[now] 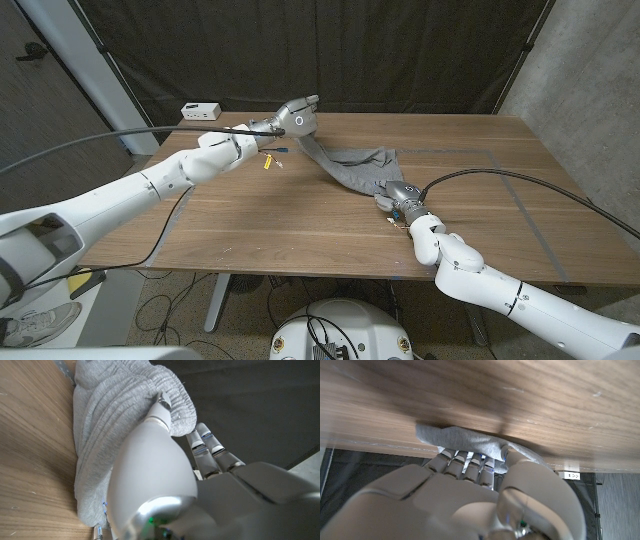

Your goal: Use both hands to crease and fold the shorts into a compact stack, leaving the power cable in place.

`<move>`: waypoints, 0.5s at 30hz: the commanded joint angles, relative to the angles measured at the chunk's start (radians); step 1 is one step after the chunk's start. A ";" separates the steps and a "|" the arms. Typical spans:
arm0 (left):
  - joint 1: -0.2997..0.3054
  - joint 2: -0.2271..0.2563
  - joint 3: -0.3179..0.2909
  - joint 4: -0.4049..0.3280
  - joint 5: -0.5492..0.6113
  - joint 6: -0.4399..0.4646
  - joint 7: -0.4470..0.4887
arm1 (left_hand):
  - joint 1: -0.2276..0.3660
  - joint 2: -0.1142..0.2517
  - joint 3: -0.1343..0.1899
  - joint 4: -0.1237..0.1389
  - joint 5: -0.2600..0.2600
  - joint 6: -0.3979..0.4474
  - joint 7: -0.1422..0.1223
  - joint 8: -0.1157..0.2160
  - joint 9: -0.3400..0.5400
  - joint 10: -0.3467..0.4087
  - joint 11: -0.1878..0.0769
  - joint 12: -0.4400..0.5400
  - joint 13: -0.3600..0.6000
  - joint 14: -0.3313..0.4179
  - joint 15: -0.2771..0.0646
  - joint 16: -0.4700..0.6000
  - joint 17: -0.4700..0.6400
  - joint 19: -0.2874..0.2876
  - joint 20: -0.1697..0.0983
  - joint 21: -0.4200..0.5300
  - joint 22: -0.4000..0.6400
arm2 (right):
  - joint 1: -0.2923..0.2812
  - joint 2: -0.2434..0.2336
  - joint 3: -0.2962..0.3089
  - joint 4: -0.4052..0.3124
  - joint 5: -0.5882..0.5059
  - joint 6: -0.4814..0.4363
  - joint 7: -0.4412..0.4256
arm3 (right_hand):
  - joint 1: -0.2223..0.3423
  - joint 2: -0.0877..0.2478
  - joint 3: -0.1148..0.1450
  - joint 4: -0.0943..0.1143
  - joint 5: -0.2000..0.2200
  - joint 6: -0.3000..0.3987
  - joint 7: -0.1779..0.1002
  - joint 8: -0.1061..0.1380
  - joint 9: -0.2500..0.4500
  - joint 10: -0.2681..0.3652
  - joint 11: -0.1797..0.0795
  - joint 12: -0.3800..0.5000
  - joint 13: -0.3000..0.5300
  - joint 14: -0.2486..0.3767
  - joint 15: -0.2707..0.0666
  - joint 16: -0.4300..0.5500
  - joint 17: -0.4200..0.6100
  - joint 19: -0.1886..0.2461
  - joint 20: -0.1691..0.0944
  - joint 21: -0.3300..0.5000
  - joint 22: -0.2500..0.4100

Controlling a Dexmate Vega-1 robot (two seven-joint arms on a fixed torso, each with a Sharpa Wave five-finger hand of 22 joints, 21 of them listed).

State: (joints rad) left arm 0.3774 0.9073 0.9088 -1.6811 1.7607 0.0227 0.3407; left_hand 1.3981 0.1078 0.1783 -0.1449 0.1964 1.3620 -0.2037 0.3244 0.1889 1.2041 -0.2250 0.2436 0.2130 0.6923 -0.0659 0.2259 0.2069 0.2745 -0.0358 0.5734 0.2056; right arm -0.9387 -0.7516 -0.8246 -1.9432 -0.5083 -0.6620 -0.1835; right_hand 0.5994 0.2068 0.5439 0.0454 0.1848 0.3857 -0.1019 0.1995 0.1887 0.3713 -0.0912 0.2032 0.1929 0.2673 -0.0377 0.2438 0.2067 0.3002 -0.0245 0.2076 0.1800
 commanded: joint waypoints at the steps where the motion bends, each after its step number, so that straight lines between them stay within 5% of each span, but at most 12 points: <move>1: -0.043 -0.012 0.012 -0.015 0.039 -0.036 0.012 | 0.008 -0.005 -0.006 -0.001 0.006 0.008 0.001 0.009 0.006 0.011 0.002 -0.005 -0.001 -0.003 -0.169 0.000 0.004 -0.005 -0.013 0.006 0.003 | -0.003 0.001 0.005 0.006 0.009 0.018 -0.004 | 0.005 0.001 0.008 0.000 -0.001 -0.001 -0.004 -0.001 0.003 -0.005 -0.001 -0.002 0.004 -0.002 -0.119 0.000 0.004 0.004 0.006 0.002 0.001; 15: -0.114 -0.050 0.052 -0.006 0.086 -0.078 0.040 | 0.011 -0.004 -0.017 0.003 0.009 0.010 0.001 0.017 0.015 0.015 0.001 -0.012 -0.002 -0.007 -0.169 0.001 0.005 -0.007 -0.015 0.010 0.003 | -0.020 -0.002 0.015 0.005 0.010 0.029 -0.030 | 0.008 0.000 0.010 -0.001 -0.001 -0.001 -0.005 -0.002 0.003 -0.004 -0.001 -0.002 0.004 -0.002 -0.120 0.000 0.003 0.002 0.007 0.002 0.001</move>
State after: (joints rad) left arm 0.3117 0.8823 0.9349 -1.6906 1.8151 -0.0249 0.3639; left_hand 1.3981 0.1077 0.1641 -0.1430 0.2001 1.3619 -0.2036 0.3367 0.1983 1.2095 -0.2196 0.2354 0.2068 0.6884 -0.0623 0.2258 0.2068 0.2691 -0.0412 0.5771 0.2071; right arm -0.9471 -0.7516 -0.8189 -1.9389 -0.5036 -0.6457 -0.1960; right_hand 0.5994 0.2068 0.5463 0.0430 0.1849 0.3857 -0.1019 0.1996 0.1886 0.3713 -0.0911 0.2032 0.1934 0.2674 -0.0377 0.2437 0.2072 0.2984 -0.0226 0.2037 0.1783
